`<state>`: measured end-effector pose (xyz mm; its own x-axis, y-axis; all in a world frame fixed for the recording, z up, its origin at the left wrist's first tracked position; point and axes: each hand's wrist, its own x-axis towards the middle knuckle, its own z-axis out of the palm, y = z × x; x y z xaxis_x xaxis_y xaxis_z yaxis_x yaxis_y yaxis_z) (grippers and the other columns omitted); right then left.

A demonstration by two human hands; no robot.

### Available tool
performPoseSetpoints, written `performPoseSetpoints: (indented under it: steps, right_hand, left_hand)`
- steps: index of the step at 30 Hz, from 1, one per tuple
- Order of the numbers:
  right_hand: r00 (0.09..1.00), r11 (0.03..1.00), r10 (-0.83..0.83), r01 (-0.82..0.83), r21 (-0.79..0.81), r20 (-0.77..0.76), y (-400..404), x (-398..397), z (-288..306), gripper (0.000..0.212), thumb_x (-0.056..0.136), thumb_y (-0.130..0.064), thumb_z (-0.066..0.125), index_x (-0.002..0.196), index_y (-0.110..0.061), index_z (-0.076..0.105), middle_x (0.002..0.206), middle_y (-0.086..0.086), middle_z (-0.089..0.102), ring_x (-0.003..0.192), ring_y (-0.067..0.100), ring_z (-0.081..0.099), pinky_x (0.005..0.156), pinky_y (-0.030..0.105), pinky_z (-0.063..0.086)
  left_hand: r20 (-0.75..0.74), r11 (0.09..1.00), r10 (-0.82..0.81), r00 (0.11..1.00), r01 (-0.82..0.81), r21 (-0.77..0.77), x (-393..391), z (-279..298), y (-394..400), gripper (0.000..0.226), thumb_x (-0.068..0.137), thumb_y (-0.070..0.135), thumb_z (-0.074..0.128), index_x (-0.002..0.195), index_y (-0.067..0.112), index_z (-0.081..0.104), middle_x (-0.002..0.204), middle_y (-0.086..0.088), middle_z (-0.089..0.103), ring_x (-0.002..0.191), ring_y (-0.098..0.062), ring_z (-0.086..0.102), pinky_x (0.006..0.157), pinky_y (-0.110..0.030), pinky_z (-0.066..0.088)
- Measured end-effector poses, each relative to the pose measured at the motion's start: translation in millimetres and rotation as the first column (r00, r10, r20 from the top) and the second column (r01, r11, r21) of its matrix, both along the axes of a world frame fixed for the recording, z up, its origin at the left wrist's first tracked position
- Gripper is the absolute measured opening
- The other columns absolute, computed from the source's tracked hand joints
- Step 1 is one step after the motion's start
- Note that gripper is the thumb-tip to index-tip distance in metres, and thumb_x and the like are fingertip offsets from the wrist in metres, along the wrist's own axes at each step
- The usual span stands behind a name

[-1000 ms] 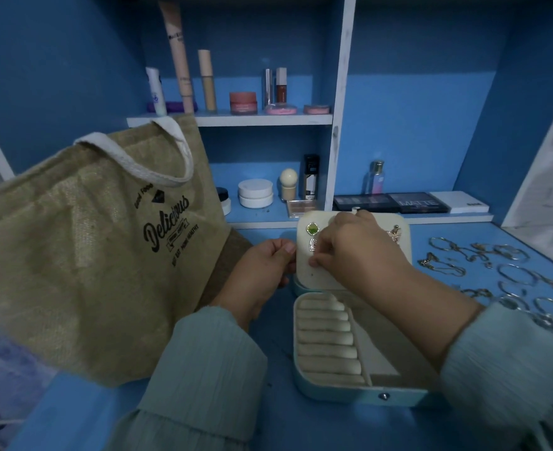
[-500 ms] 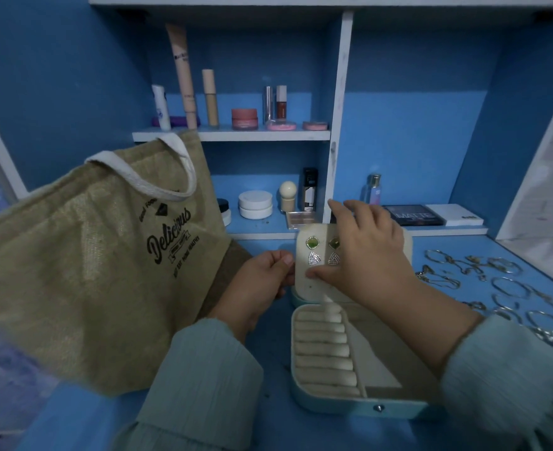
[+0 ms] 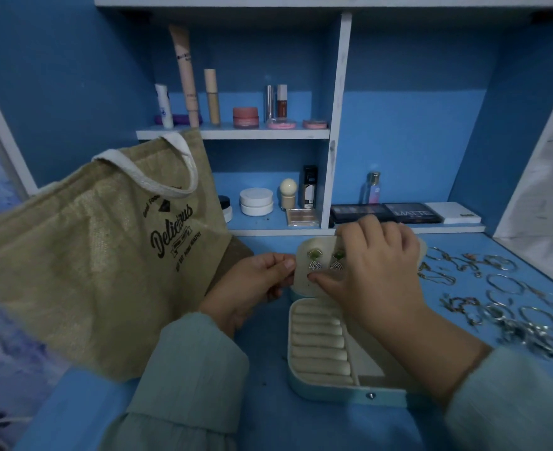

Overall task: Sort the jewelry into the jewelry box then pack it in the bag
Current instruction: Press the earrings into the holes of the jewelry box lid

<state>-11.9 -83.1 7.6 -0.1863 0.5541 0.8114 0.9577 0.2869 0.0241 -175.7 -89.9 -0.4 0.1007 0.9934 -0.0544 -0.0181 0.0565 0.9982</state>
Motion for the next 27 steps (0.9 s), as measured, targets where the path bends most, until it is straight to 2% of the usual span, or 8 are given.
performPoseSetpoints:
  steps: [4,9,11,13,15,21,27]
  right_hand:
    - [1.000,1.000,-0.020,0.021,0.023,-0.016,-9.0,-2.7,-3.4,0.059,0.042,-0.048,0.084,0.080,-0.011,0.058,0.079,0.007,0.054,0.073,0.029,0.054,0.084,0.045,0.030]
    - [1.000,0.999,-0.025,0.025,0.037,-0.005,-17.8,-2.5,-9.5,0.049,0.053,-0.047,0.080,0.079,-0.012,0.058,0.082,0.006,0.055,0.073,0.028,0.054,0.087,0.047,0.028]
    - [1.000,0.997,-0.017,0.017,0.076,0.004,-19.6,-1.6,-12.8,0.042,0.061,-0.048,0.073,0.079,-0.012,0.058,0.083,0.007,0.056,0.073,0.029,0.054,0.089,0.048,0.028]
    - [1.000,0.993,-0.014,0.014,0.121,0.006,-20.6,-1.1,-15.5,0.038,0.069,-0.050,0.059,0.080,-0.013,0.057,0.084,0.007,0.056,0.073,0.028,0.054,0.091,0.048,0.027]
    - [1.000,0.989,-0.015,0.014,0.149,0.005,-20.6,-1.3,-17.8,0.037,0.071,-0.050,0.053,0.080,-0.014,0.056,0.084,0.006,0.055,0.072,0.027,0.052,0.092,0.048,0.027]
    - [1.000,0.978,-0.030,0.030,0.208,-0.006,-19.2,-3.2,-21.6,0.036,0.076,-0.050,0.049,0.079,-0.014,0.056,0.082,0.005,0.056,0.070,0.025,0.051,0.091,0.047,0.029]
    - [0.999,0.969,-0.043,0.043,0.244,-0.005,-18.2,-3.5,-24.7,0.035,0.077,-0.049,0.052,0.077,-0.014,0.056,0.082,0.005,0.056,0.074,0.023,0.044,0.089,0.046,0.029]
  left_hand:
    - [0.048,0.999,-0.024,0.999,0.026,-0.045,-3.7,1.2,-1.6,0.013,0.091,0.019,0.053,0.088,0.018,0.066,0.079,0.008,0.071,0.074,0.002,0.065,0.063,-0.014,0.043]
    - [0.016,0.999,0.005,1.000,-0.004,-0.050,-1.7,2.5,-1.7,0.012,0.091,0.017,0.055,0.084,0.017,0.066,0.073,0.007,0.071,0.068,0.000,0.063,0.053,-0.011,0.042]
    - [-0.017,1.000,0.011,1.000,-0.011,-0.027,-0.4,3.0,-1.9,0.012,0.090,0.018,0.057,0.083,0.017,0.067,0.072,0.007,0.070,0.069,-0.002,0.062,0.051,-0.010,0.041]
    - [-0.070,1.000,0.014,0.997,-0.014,-0.001,1.7,4.1,-1.8,0.012,0.089,0.019,0.059,0.081,0.019,0.068,0.072,0.007,0.069,0.069,-0.002,0.060,0.052,-0.010,0.039]
    - [-0.118,1.000,0.023,0.993,-0.021,0.021,3.7,5.6,-1.4,0.011,0.088,0.021,0.060,0.080,0.021,0.068,0.071,0.008,0.069,0.067,0.000,0.059,0.053,-0.011,0.039]
    - [-0.178,0.999,0.038,0.983,-0.033,0.033,8.5,8.5,-1.9,0.007,0.085,0.027,0.064,0.082,0.023,0.069,0.072,0.012,0.068,0.070,0.000,0.057,0.067,-0.018,0.041]
    - [-0.193,1.000,0.029,0.981,-0.027,0.014,8.4,8.6,-2.1,0.009,0.084,0.029,0.064,0.084,0.022,0.071,0.073,0.012,0.069,0.070,0.001,0.058,0.070,-0.020,0.041]
